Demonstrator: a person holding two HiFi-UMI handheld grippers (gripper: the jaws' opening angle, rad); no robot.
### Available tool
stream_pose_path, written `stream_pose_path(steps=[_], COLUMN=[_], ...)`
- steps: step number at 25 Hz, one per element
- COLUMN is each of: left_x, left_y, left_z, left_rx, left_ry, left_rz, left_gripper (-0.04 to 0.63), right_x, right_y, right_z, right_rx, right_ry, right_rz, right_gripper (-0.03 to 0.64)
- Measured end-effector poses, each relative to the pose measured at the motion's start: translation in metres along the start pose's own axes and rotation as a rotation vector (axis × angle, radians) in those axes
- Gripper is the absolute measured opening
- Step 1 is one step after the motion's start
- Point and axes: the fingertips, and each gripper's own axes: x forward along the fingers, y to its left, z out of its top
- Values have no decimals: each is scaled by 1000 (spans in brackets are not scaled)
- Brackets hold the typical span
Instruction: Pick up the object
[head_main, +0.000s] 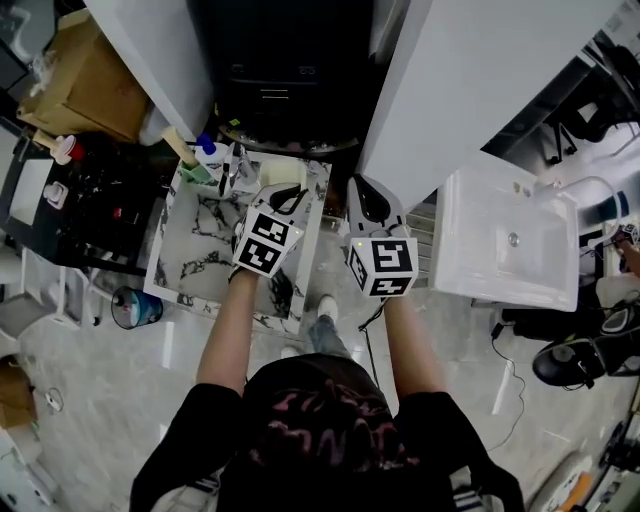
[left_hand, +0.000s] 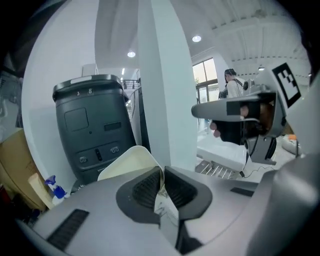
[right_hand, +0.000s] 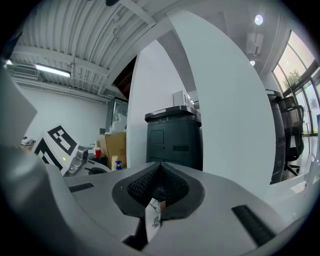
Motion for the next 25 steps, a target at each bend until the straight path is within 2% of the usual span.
stream_pose_path(steps=[3, 12, 16, 25], left_x=[-27, -95, -118, -148], left_y=[-2, 6, 5, -4], left_z=[20, 66, 79, 89], left_rx=[8, -46, -59, -58], left_ry=[-49, -206, -260, -313], left_rz=[41, 153, 178, 196], left_gripper=[40, 40, 38, 38], right_x=[-10, -30, -41, -64], right_y=[7, 15, 18, 20], right_z=[7, 19, 26, 36], right_rx=[-8, -18, -31, -50], right_ry=[-11, -28, -39, -50], right_rz=[2, -4, -12, -35], right_gripper=[15, 15, 15, 14])
